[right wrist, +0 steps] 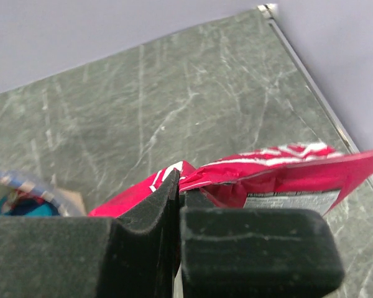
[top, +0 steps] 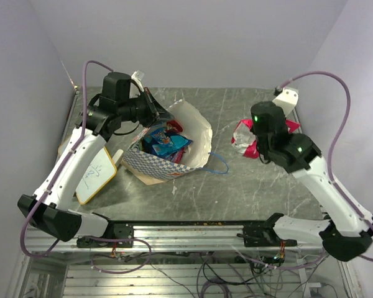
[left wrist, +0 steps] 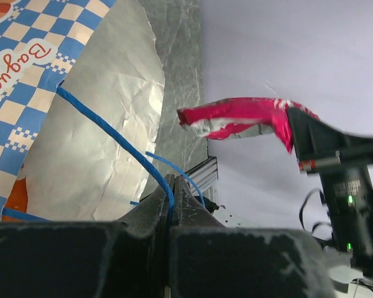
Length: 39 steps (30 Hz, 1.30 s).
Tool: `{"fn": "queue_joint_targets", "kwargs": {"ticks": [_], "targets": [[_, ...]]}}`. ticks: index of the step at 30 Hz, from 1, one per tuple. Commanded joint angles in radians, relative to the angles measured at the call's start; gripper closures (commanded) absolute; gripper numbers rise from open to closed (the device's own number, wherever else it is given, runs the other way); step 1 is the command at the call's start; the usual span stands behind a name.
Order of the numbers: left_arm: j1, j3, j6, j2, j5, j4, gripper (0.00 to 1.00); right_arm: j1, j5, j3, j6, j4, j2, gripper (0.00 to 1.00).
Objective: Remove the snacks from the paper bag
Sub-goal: Place the snack at the center of the board.
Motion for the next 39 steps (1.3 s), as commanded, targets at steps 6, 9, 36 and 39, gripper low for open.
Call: {"fn": "queue_joint_targets", "kwargs": {"ticks": [6, 9, 36, 39], "targets": [[-0.01, 0.058, 0.016, 0.008, 0.032, -0.068, 0.93, -0.355, -0.383, 0.021, -0.074, 0.36, 0.284, 1.0], [-0.01, 0.07, 0.033, 0.011, 0.047, -0.098, 0.93, -0.431, -0.489, 0.061, -0.077, 0.477, 0.401, 1.0], [-0.018, 0.053, 0.056, -0.003, 0.122, -0.096, 0.93, -0.609, -0.598, -0.739, 0.218, 0.505, 0.129, 0.77], [-0.028, 0.049, 0.06, 0.0, 0.126, -0.092, 0.93, -0.61, -0.629, -0.778, 0.214, 0.415, 0.035, 0.69]]}}
